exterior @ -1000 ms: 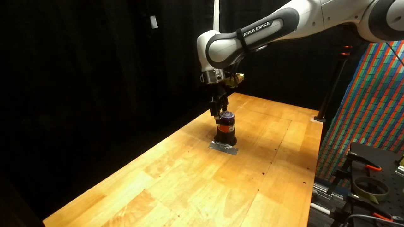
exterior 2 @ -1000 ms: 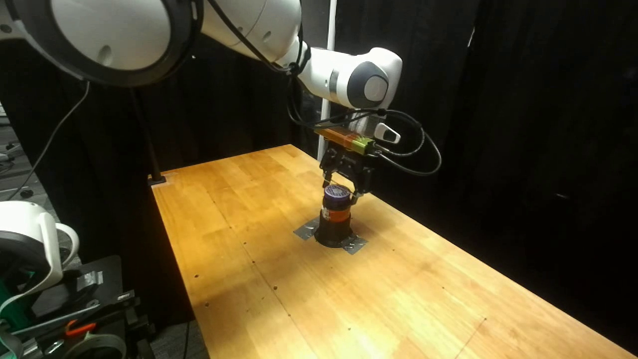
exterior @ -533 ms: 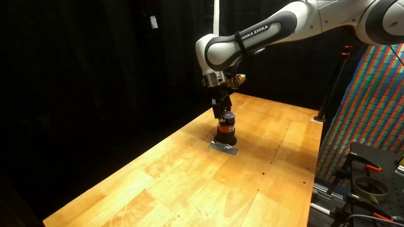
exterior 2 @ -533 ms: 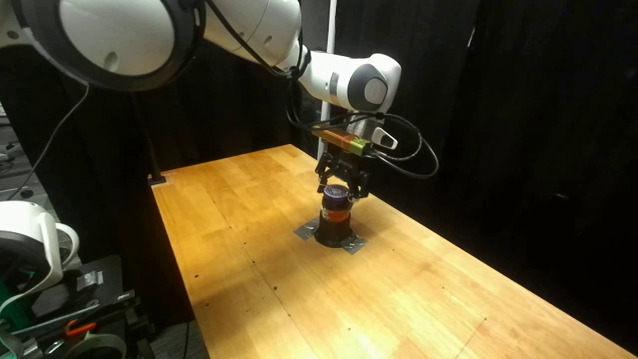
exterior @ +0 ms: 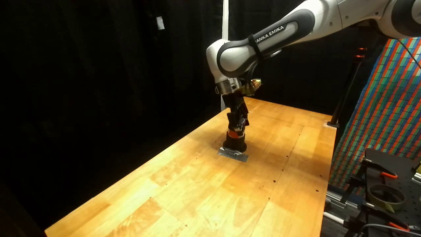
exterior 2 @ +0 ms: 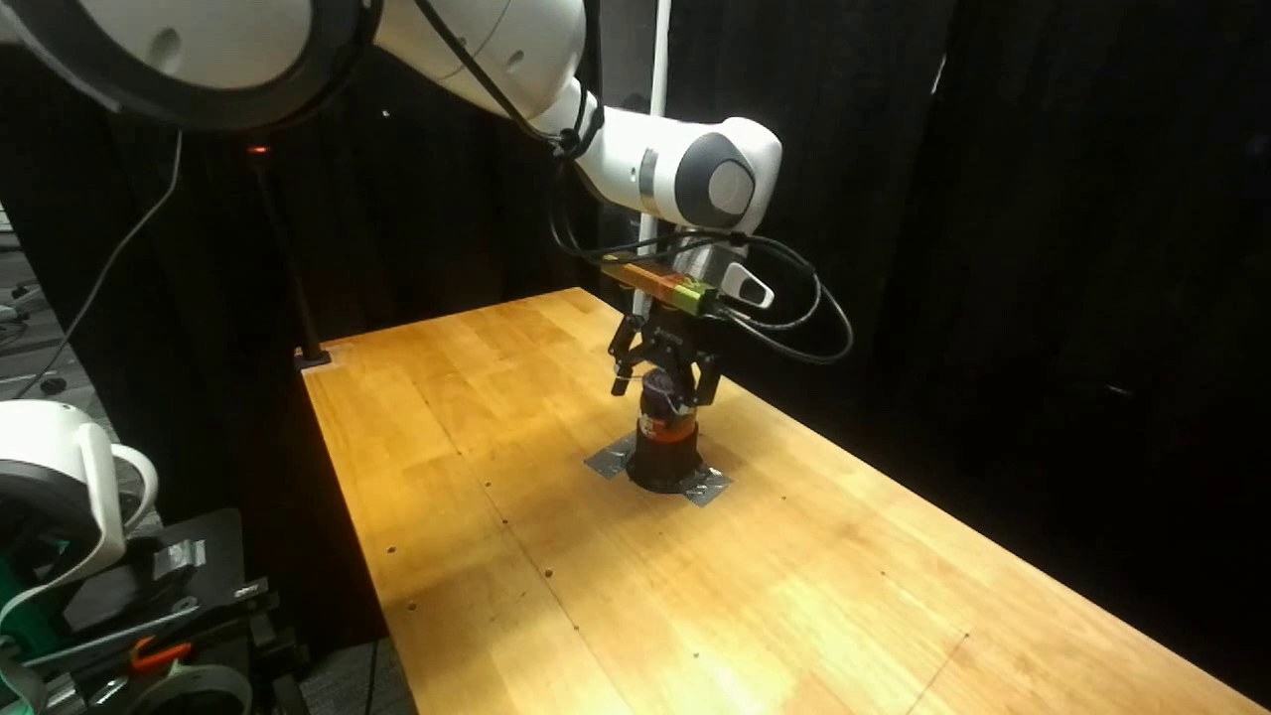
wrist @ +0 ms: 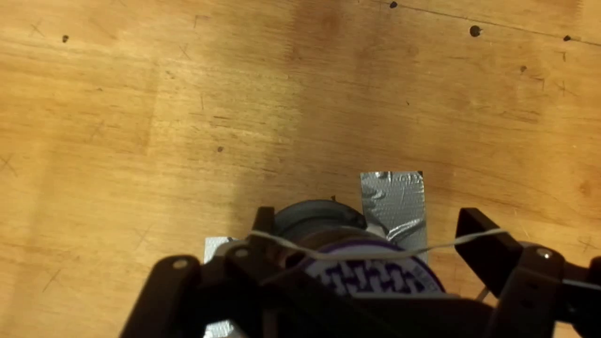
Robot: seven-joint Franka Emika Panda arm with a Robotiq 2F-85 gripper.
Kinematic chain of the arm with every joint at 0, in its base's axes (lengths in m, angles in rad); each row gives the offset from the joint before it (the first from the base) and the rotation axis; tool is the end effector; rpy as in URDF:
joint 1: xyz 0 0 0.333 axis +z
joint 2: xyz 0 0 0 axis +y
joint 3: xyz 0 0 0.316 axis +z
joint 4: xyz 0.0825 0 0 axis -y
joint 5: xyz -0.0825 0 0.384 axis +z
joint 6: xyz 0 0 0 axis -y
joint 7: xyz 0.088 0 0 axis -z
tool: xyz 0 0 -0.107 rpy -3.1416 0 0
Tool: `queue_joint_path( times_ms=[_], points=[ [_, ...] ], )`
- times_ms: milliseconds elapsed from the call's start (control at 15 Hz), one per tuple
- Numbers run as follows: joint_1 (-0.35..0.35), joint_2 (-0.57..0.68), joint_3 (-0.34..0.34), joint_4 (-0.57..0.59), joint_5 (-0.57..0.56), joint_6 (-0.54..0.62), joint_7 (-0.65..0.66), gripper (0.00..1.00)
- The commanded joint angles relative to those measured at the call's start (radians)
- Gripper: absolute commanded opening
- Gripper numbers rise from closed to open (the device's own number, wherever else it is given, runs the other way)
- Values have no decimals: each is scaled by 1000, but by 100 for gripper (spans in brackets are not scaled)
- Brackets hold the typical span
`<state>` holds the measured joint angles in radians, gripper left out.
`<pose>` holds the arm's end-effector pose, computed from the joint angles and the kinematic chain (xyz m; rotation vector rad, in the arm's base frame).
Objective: Put the rubber band on the cup
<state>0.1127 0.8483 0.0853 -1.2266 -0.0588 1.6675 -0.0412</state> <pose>0.6962 0.1194 0.2350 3.0366 0.3680 -0.6268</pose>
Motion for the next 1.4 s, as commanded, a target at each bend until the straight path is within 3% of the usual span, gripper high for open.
queue_joint_path(
  times_ms=[0,467,533,600,1067,1267,1333],
  points=[
    [7,-144,-11,-236,1,101,32,100],
    [8,-314,-17,-554,-6,412,77,100],
    [10,-339,-19,-599,-11,468,83,75],
    [9,-363,-21,-646,-11,516,90,74],
    [22,-538,-40,-990,-47,932,170,20],
    [38,-594,-66,-1132,-97,1126,221,16],
    [50,-606,-83,-1180,-125,1210,245,19]
  ],
)
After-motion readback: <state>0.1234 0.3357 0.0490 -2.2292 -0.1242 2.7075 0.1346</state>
